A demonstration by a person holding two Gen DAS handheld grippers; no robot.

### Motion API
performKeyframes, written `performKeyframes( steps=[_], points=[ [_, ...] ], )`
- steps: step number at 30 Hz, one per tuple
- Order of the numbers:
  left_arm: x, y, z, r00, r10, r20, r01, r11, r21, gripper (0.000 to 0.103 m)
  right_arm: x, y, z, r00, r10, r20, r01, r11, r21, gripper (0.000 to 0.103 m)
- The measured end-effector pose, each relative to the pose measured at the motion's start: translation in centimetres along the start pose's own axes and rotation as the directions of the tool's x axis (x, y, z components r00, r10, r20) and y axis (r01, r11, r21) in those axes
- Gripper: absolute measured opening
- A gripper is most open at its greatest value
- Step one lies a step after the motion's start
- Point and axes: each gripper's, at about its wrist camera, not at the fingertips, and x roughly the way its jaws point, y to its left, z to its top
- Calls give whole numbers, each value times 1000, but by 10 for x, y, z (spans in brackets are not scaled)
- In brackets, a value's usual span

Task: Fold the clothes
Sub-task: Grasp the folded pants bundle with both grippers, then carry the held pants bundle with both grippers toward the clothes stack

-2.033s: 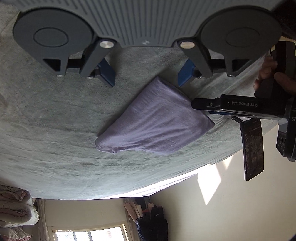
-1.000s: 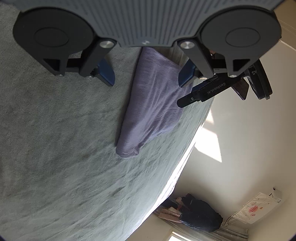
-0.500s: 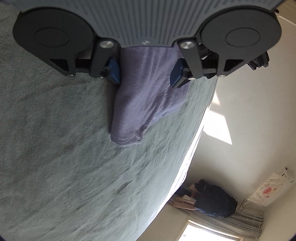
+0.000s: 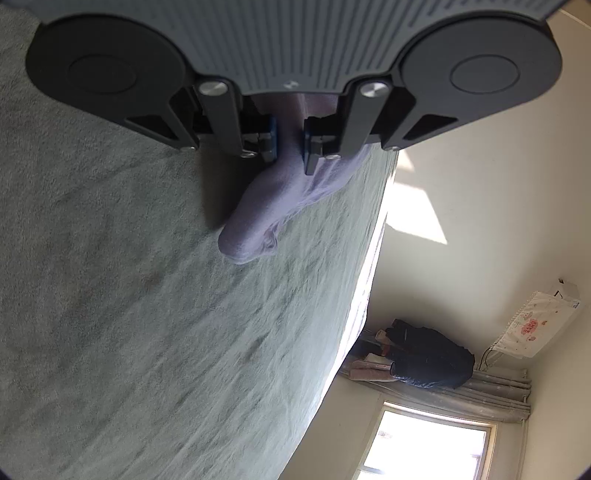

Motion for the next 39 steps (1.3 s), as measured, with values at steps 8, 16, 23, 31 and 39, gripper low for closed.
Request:
performKeyframes(
  steps=[8, 16, 23, 31, 39],
  points=[
    [5, -36, -26, 998, -14, -58, 11, 999, -52, 15, -43, 24, 20, 999, -27, 23, 29, 998, -60, 16],
    [3, -56, -69, 988, 15, -154, -27, 997, -77, 15, -70, 17, 26, 992, -127, -6, 127, 991, -38, 16],
    [20, -39, -96, 968, 86, -234, -87, 996, 8, 28, -64, -22, 18, 957, -276, -89, 275, 961, -23, 19],
    [25, -15, -85, 973, -48, -227, 44, 999, -25, 49, -57, -34, 30, 974, -201, -109, 199, 980, -26, 41],
    [42, 4, -96, 972, -180, -151, 159, 977, -141, 33, -45, -38, 29, 991, -126, -53, 125, 992, -19, 45]
  ],
)
